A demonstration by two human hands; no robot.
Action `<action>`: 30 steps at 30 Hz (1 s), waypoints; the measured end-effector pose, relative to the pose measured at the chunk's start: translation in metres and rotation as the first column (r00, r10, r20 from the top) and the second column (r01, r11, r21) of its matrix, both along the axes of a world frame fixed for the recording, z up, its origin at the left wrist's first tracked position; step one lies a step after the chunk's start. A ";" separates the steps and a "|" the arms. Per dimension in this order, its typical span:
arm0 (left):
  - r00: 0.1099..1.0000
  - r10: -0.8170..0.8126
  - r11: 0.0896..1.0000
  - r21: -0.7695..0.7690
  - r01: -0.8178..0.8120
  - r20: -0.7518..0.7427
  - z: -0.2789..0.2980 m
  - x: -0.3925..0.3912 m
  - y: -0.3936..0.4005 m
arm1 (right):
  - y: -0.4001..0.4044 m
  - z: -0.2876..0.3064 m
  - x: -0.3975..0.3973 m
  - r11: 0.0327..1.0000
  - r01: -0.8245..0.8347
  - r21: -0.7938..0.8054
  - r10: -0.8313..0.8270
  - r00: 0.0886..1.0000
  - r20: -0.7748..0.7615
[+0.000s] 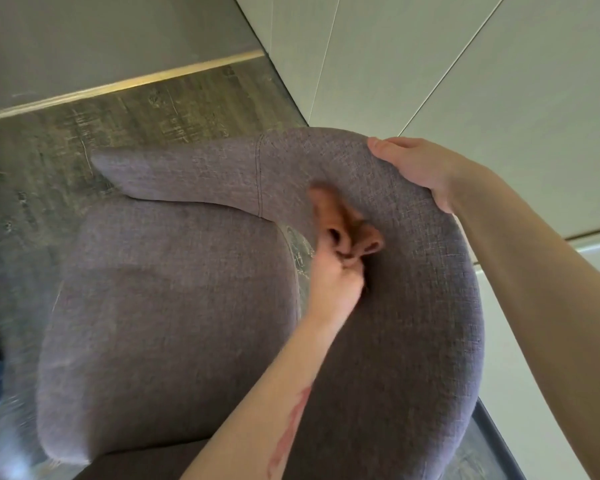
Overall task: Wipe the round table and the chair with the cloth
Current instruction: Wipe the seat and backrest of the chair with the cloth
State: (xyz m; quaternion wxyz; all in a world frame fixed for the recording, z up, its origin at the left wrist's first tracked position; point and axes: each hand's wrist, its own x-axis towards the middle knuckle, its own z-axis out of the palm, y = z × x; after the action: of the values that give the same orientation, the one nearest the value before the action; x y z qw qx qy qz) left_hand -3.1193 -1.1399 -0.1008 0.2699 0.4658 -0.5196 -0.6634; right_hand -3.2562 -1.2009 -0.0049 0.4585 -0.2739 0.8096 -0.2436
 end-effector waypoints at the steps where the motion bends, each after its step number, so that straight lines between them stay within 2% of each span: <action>1: 0.997 -0.076 0.993 -0.090 0.076 0.005 0.001 -0.008 0.002 | 0.000 0.000 0.000 1.000 0.004 -0.009 -0.004 1.000 0.003; 3: 0.974 -0.210 0.955 -0.196 0.223 0.085 -0.012 -0.002 0.016 | 0.000 -0.001 0.000 1.000 -0.005 -0.011 0.005 1.000 -0.007; 6: 0.873 -0.429 0.842 -0.249 0.480 0.231 -0.031 0.049 0.061 | 0.000 0.002 0.001 0.999 -0.032 0.003 0.032 0.999 -0.018; 9: 0.772 -0.568 0.787 -0.085 0.611 0.285 -0.055 0.100 0.088 | -0.001 0.003 0.001 0.999 -0.032 0.013 0.032 0.999 -0.015; 11: 0.622 -0.692 0.698 0.121 0.706 0.366 -0.077 0.132 0.083 | 0.000 0.004 0.001 0.999 -0.028 0.017 0.028 1.000 -0.009; 12: 0.603 -0.726 0.680 0.217 0.700 0.330 -0.087 0.143 0.076 | -0.001 0.003 0.001 0.999 -0.030 0.021 0.030 1.000 -0.004; 13: 0.666 -0.701 0.712 0.283 0.642 0.255 -0.089 0.149 0.069 | -0.001 0.003 0.001 0.999 -0.029 0.026 0.029 1.000 0.002; 14: 0.769 -0.604 0.783 0.337 0.523 0.209 -0.087 0.151 0.060 | 0.000 0.004 0.001 0.999 -0.024 0.030 0.024 1.000 0.005; 16: 0.910 -0.336 0.901 0.363 0.236 0.242 -0.081 0.142 0.037 | 0.000 0.003 0.000 0.999 -0.017 0.032 0.017 1.000 -0.004; 18: 0.959 -0.094 0.942 0.337 -0.001 0.266 -0.078 0.118 0.015 | 0.000 0.002 0.000 0.999 -0.018 0.031 0.019 1.000 -0.015; 20: 0.964 0.029 0.945 0.306 -0.112 0.265 -0.072 0.084 0.000 | 0.000 0.000 -0.001 1.000 -0.020 0.023 0.021 0.999 -0.025; 22: 0.971 0.024 0.960 0.266 -0.090 0.240 -0.068 0.051 -0.002 | 0.000 -0.002 -0.002 1.000 -0.023 0.019 0.023 0.999 -0.036; 24: 0.971 -0.136 0.970 0.228 0.090 0.196 -0.065 0.031 0.008 | 0.000 -0.004 -0.003 1.000 -0.020 0.010 0.021 0.999 -0.041; 26: 0.932 -0.282 0.958 0.127 0.258 0.227 -0.064 0.031 0.023 | 0.000 -0.005 -0.004 1.000 -0.020 0.000 0.020 0.999 -0.050; 28: 0.877 -0.386 0.921 0.062 0.385 0.285 -0.064 0.049 0.040 | 0.000 -0.005 -0.004 1.000 -0.024 -0.009 0.023 0.998 -0.055; 30: 0.821 -0.511 0.855 0.056 0.515 0.257 -0.058 0.076 0.056 | -0.001 -0.005 -0.003 0.999 -0.030 -0.020 0.029 0.998 -0.061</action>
State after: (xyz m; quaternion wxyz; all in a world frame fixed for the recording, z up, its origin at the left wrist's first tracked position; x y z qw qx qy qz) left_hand -3.0437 -1.0836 -0.1585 0.0143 0.3905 -0.6619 -0.6397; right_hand -3.2593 -1.2014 -0.0098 0.4345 -0.2977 0.8164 -0.2368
